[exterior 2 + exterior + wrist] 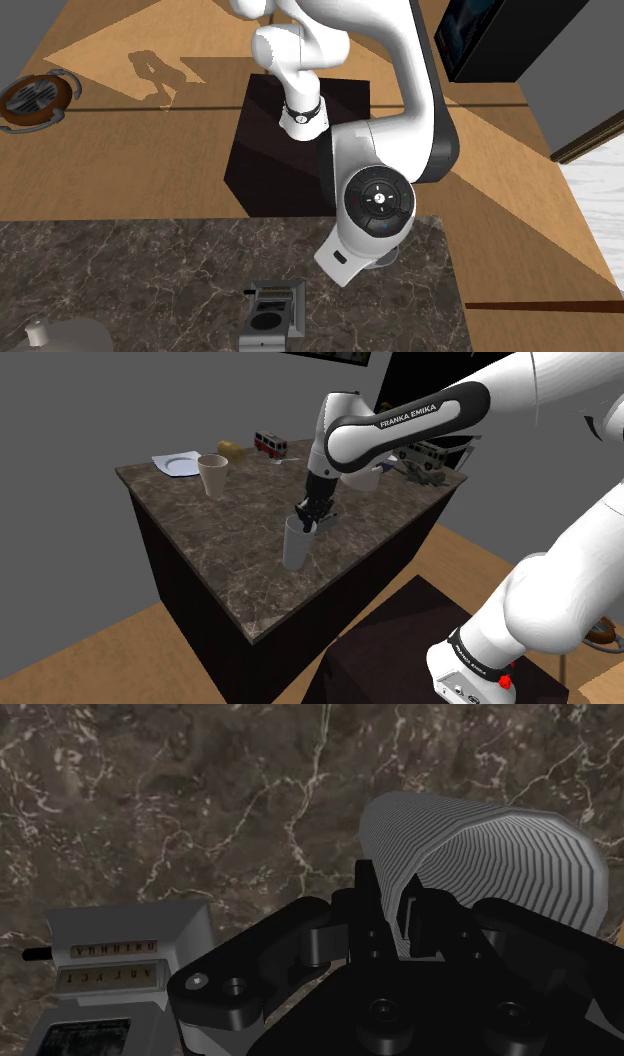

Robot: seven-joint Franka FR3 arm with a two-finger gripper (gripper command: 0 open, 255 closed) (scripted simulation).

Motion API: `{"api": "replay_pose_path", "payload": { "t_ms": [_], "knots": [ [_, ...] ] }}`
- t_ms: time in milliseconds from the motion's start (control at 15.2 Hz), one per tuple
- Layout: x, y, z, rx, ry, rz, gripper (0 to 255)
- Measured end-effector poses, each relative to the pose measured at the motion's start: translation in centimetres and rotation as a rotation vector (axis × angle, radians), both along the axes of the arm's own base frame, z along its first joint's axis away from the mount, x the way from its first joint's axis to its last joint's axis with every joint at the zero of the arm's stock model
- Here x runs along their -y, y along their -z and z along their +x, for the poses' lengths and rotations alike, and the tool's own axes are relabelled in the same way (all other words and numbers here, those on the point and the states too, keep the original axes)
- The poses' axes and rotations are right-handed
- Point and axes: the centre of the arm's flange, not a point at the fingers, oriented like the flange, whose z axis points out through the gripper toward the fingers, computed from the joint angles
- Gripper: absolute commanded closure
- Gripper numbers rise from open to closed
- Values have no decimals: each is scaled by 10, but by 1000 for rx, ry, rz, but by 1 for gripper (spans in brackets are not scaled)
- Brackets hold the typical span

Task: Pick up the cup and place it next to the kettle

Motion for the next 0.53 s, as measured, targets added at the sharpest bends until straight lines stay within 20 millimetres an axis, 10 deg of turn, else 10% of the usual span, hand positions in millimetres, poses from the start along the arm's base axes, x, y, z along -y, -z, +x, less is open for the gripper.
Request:
{"api": "replay_pose_path", "payload": {
  "t_ms": [528],
  "knots": [
    [-1,-7,0,0,0,0,255]
  ]
}}
